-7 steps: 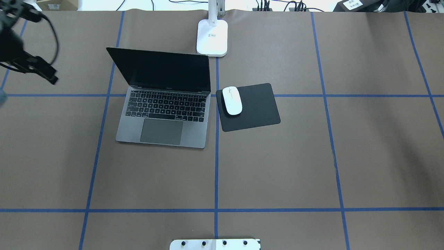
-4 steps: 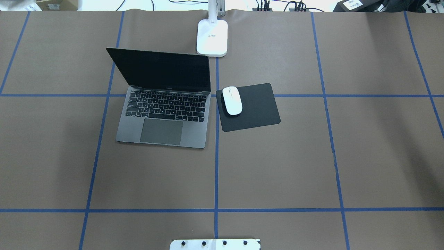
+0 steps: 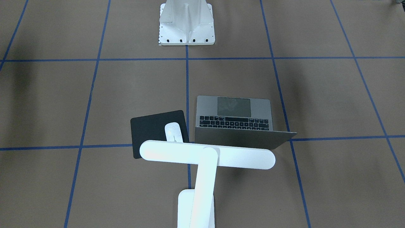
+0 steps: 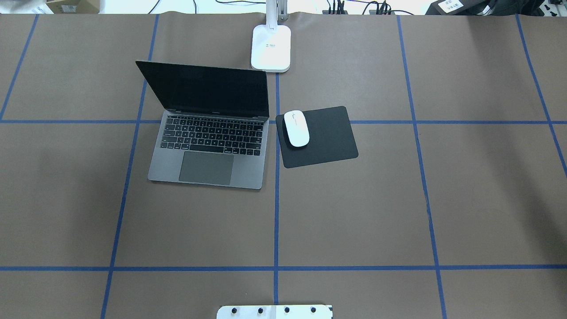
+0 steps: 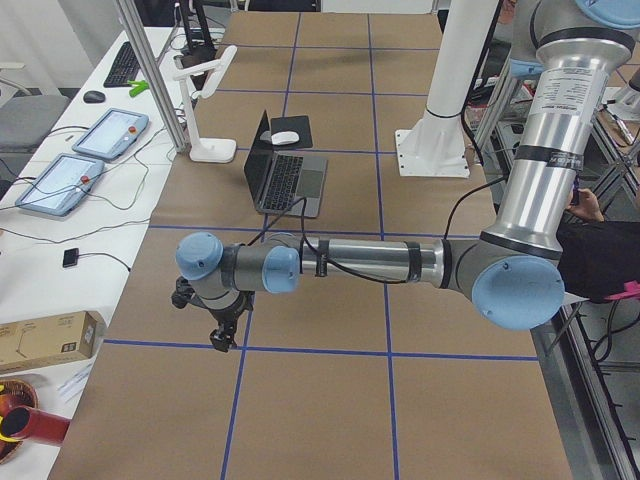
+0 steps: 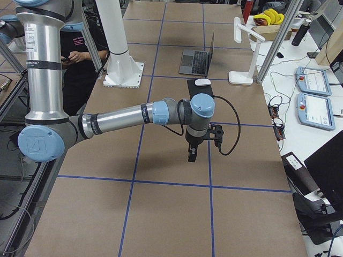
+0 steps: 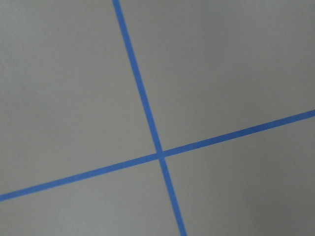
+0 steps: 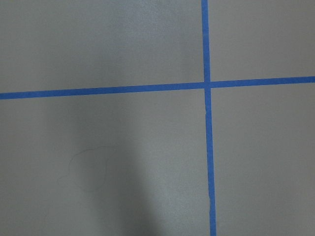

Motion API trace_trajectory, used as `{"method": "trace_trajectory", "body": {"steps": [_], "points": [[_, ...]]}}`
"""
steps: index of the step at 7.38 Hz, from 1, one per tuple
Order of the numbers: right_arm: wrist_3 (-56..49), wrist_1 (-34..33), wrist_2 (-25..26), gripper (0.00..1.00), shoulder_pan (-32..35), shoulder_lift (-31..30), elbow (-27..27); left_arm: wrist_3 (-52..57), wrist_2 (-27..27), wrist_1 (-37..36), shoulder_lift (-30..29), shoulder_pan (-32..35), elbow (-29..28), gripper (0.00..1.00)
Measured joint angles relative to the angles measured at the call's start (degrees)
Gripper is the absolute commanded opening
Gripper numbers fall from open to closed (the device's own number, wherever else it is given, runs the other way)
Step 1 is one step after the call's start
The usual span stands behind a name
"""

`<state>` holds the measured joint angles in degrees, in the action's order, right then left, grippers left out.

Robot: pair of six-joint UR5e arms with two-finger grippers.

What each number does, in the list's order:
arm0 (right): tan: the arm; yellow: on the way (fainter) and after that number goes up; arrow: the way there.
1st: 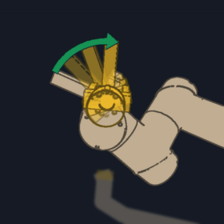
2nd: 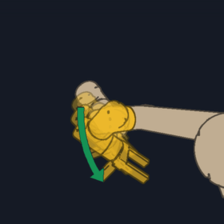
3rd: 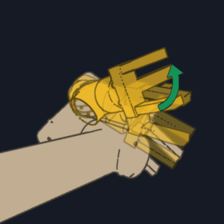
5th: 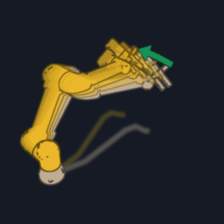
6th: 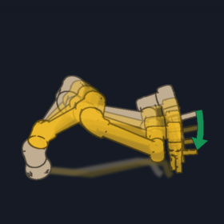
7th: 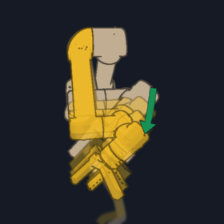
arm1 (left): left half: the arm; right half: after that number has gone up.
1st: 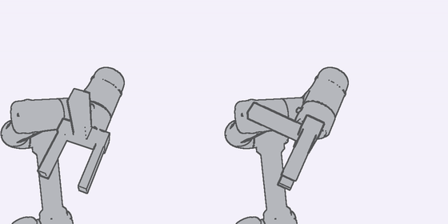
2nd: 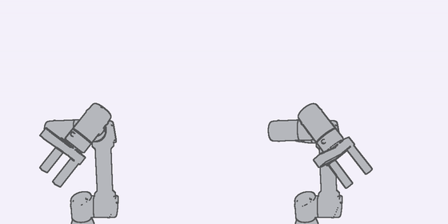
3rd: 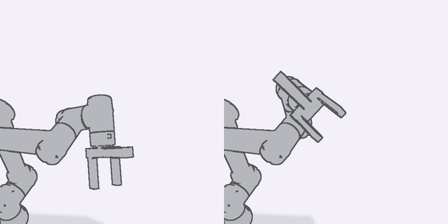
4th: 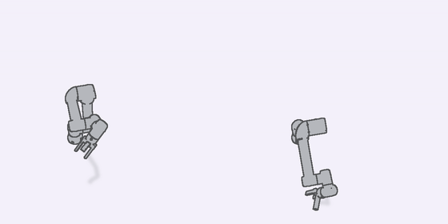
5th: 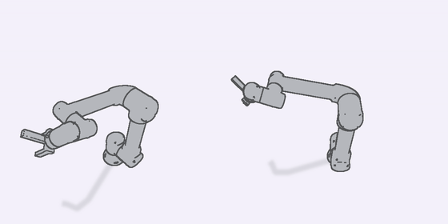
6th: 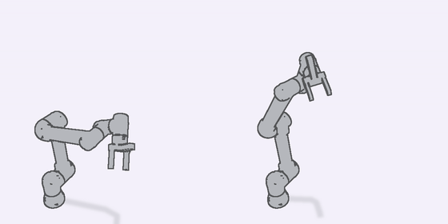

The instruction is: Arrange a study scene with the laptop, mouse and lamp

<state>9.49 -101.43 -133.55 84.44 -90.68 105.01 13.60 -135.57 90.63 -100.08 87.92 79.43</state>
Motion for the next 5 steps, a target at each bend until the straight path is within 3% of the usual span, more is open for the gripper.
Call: {"method": "trace_trajectory", "body": {"steps": [3,5], "points": [[-0.05,-0.02,-0.27,1.00,0.02,-1.41,0.03,-1.07,-1.61,2.41,8.27,0.05,5.40,1.00],[-0.06,0.00,-0.19,1.00,0.02,-2.28,0.27,-1.94,-1.72,2.54,9.93,0.05,7.06,1.00]]}}
